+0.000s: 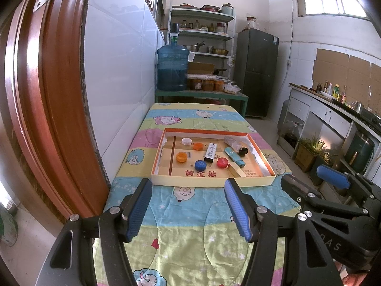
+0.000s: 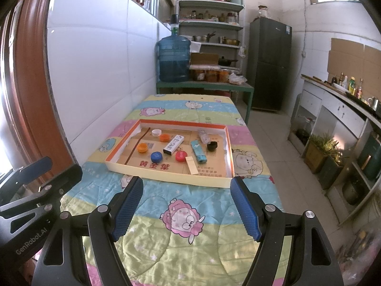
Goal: Organize rigid objects
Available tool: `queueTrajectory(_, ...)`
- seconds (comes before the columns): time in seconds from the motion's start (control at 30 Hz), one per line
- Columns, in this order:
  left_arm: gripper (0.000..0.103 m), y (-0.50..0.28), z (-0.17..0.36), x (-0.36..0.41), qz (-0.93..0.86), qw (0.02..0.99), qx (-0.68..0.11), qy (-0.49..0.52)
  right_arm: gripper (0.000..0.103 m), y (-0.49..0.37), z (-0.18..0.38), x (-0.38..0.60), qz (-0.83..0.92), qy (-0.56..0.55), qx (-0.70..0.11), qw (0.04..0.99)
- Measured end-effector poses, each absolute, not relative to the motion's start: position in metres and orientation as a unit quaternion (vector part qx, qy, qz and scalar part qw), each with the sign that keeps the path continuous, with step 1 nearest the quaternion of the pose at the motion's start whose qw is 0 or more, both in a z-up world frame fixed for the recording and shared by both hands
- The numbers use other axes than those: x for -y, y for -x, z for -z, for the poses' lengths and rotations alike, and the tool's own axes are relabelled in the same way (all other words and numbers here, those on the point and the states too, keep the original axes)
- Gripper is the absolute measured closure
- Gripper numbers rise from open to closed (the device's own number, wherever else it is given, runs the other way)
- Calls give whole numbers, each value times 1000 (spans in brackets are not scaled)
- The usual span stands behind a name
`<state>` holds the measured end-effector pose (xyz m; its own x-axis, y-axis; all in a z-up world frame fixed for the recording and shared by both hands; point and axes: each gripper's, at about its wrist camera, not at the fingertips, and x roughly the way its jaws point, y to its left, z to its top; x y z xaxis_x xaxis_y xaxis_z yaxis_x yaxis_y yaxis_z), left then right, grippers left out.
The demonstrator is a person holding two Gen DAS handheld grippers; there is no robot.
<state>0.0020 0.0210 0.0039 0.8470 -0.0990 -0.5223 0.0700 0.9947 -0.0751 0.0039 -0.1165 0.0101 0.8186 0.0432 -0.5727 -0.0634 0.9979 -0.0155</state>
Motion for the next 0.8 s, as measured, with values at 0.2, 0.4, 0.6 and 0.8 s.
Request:
queueTrajectory(0.2, 39, -2, -4, -22, 43, 961, -273, 26, 26, -5, -9, 115, -29, 17, -301, 953)
queueTrajectory(0.4, 40, -2, -4, -21, 43, 960, -274, 27, 26, -5, -9, 115, -28, 18, -301, 953)
queueTrajectory(0.6, 39, -1, 0, -26, 44, 960, -276, 27, 26, -5, -8, 113, -29, 17, -302, 953)
queueTrajectory(0.8, 39, -1, 0, -26, 42, 959, -278, 27, 26, -5, -8, 113, -29, 18, -302, 953)
